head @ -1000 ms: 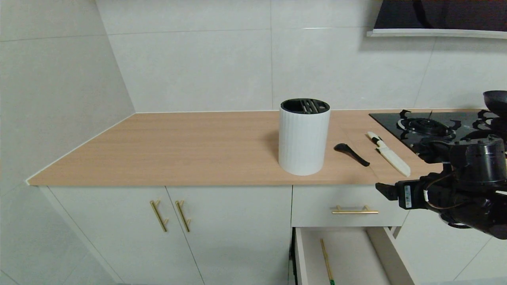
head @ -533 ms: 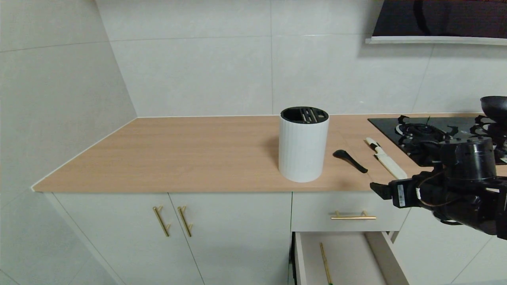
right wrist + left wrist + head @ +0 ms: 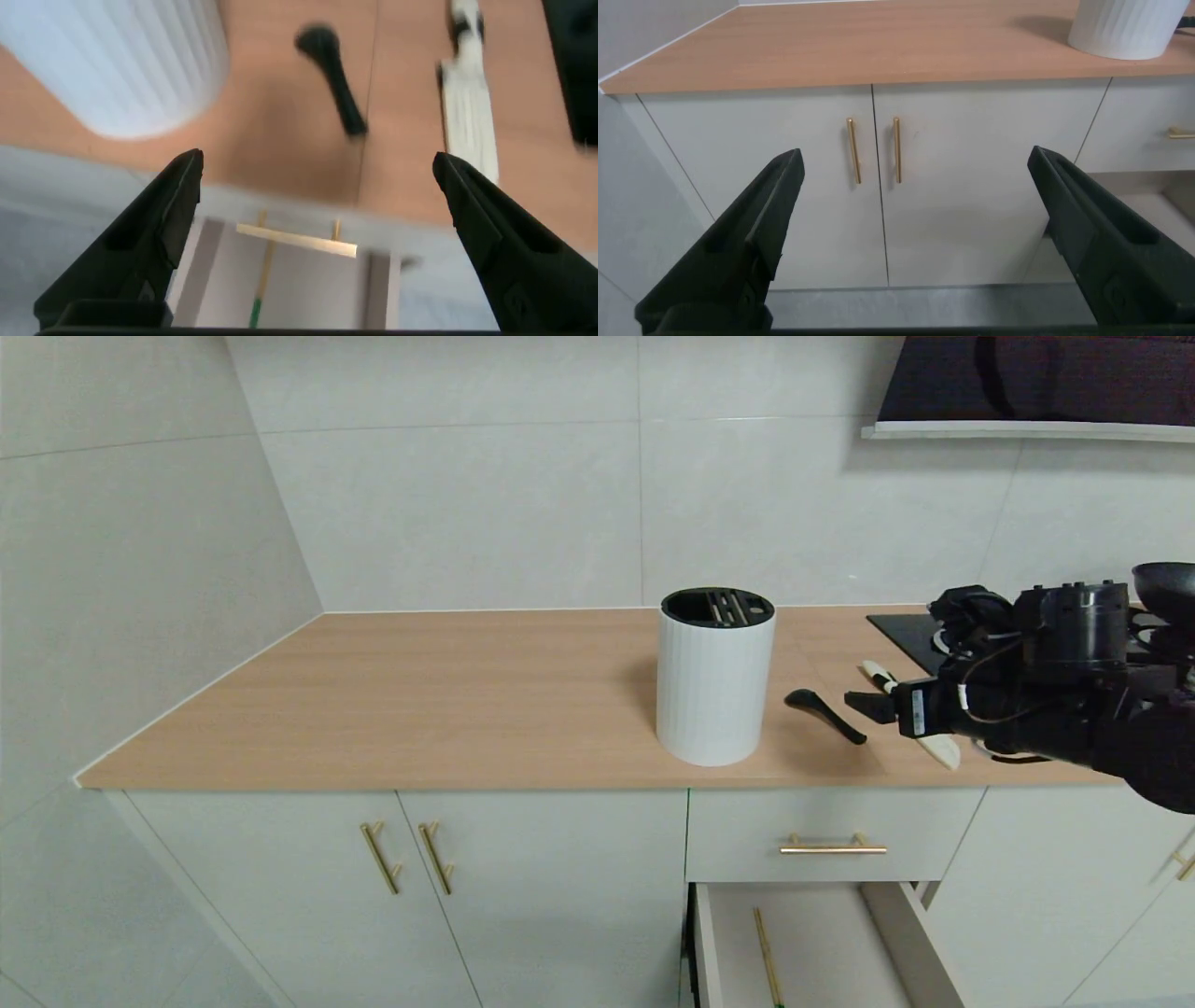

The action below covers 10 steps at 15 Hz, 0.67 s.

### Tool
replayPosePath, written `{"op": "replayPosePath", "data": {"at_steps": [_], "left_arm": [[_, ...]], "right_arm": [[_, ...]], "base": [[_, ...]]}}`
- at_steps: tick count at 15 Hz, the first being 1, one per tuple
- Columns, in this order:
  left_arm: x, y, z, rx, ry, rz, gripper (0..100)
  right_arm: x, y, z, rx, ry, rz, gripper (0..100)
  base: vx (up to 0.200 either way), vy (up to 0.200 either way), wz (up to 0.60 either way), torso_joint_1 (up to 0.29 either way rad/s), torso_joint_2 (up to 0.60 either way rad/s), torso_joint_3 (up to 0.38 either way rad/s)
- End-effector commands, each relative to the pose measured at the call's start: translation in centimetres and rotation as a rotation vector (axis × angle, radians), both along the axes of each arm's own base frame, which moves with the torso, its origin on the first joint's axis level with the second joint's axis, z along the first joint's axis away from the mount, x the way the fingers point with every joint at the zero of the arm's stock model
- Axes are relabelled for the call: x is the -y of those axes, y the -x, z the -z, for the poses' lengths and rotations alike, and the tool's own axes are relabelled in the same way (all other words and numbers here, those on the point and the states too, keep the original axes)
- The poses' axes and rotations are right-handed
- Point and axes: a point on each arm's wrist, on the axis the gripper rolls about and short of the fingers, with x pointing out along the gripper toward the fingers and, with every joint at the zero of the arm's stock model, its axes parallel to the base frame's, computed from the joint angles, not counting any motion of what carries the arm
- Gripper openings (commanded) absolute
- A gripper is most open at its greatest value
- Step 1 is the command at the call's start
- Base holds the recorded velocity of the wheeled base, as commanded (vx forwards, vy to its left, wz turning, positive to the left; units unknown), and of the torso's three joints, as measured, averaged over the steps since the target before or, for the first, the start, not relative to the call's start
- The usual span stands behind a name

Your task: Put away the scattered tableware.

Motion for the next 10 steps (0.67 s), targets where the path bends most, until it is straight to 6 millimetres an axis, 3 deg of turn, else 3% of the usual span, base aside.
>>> {"op": "replayPosePath", "data": {"at_steps": [1,6,10], "left_arm": [[0.0,0.0,0.0,0.000,0.000,0.000,100],[0.0,0.0,0.0,0.000,0.000,0.000,100],[0.0,0.0,0.0,0.000,0.000,0.000,100]], "right_arm": [[0.2,-2.6,0.2,0.017,-0.009,-0.036,100],[2.6,-5.7,4.4,-0.026,-0.014,-0.124,100],[2.7,-7.5,7.0,0.009,-0.023,-0.135,100]], "base": [[0.000,0.000,0.00,0.000,0.00,0.000],[0.000,0.000,0.00,0.000,0.00,0.000],[0.000,0.000,0.00,0.000,0.00,0.000]]}}
